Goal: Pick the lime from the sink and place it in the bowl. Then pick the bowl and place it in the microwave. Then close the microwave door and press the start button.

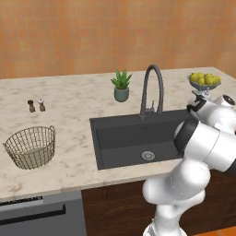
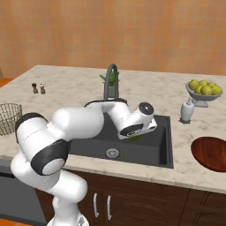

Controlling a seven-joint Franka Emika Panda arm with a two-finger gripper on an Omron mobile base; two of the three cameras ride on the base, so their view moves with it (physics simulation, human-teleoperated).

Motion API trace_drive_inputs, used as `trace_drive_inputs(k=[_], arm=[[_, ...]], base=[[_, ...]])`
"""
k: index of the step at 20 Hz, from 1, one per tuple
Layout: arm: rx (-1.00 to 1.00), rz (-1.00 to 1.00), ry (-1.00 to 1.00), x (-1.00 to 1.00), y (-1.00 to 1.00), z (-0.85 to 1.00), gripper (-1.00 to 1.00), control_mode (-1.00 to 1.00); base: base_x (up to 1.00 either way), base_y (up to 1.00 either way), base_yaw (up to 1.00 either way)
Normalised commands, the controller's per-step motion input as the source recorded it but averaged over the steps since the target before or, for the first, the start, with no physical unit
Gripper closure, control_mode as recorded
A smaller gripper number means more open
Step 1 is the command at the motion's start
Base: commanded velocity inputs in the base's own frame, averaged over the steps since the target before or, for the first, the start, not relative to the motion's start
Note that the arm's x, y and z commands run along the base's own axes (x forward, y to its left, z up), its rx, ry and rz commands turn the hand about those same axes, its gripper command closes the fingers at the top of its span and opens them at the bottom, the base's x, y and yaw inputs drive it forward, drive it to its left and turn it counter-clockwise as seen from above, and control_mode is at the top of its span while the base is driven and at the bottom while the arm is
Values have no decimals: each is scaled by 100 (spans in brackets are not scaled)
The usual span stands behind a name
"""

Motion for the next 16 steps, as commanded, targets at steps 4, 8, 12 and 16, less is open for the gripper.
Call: trace_drive_inputs(k=[4,8,12,16], arm=[[-28,-2,7,-22,0,24,100,-100],[-21,-3,7,-44,-14,18,100,-100],[-5,-38,17,-16,-40,1,100,-100],[0,-40,6,-17,-97,4,100,-100]], base=[[0,0,0],[0,0,0],[0,0,0],[0,0,0]])
